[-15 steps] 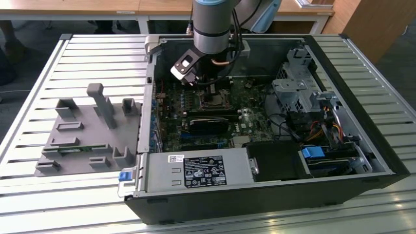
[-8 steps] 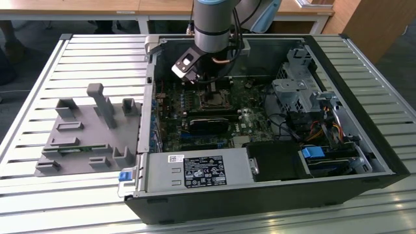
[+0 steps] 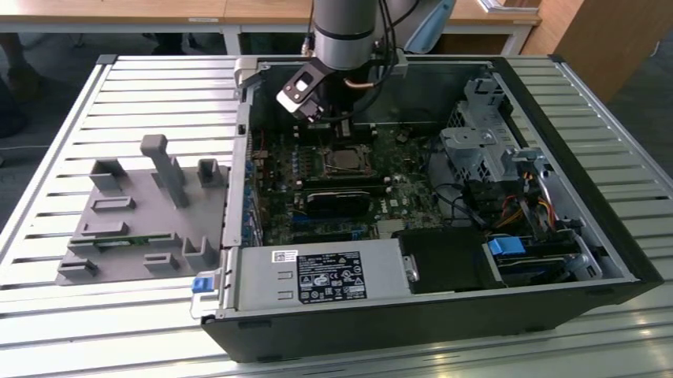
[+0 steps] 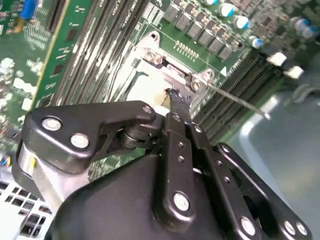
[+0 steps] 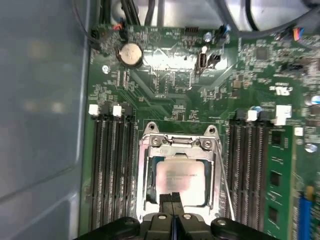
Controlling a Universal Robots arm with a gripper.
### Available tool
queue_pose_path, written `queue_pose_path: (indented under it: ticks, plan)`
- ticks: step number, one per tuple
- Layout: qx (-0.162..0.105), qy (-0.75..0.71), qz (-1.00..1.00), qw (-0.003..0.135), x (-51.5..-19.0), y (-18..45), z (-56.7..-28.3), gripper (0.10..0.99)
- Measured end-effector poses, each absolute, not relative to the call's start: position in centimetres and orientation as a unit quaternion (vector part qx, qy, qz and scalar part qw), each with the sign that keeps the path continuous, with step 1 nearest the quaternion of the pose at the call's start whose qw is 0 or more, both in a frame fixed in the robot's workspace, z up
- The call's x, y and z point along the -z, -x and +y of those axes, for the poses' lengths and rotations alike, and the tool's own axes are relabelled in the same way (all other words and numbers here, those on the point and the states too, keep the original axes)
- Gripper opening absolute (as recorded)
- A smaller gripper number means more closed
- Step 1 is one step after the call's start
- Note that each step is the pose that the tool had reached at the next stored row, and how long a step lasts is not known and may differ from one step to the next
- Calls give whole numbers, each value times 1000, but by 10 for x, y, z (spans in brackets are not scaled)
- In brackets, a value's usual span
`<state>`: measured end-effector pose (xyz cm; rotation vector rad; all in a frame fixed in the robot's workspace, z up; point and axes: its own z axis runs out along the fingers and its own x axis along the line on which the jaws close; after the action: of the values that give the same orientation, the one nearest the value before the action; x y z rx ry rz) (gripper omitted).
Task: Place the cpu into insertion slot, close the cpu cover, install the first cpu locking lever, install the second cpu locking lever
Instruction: 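Close the cpu cover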
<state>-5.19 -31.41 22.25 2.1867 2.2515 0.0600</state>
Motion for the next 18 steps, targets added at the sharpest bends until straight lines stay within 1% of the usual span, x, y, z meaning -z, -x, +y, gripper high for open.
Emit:
queue_pose_path:
  ticks: [2, 8, 18]
  plan:
    - [-19, -697, 717, 1, -228, 52, -314, 106]
    - [-18, -697, 717, 0, -228, 49, -321, 106]
    - [-15, -697, 717, -3, -228, 27, -321, 106]
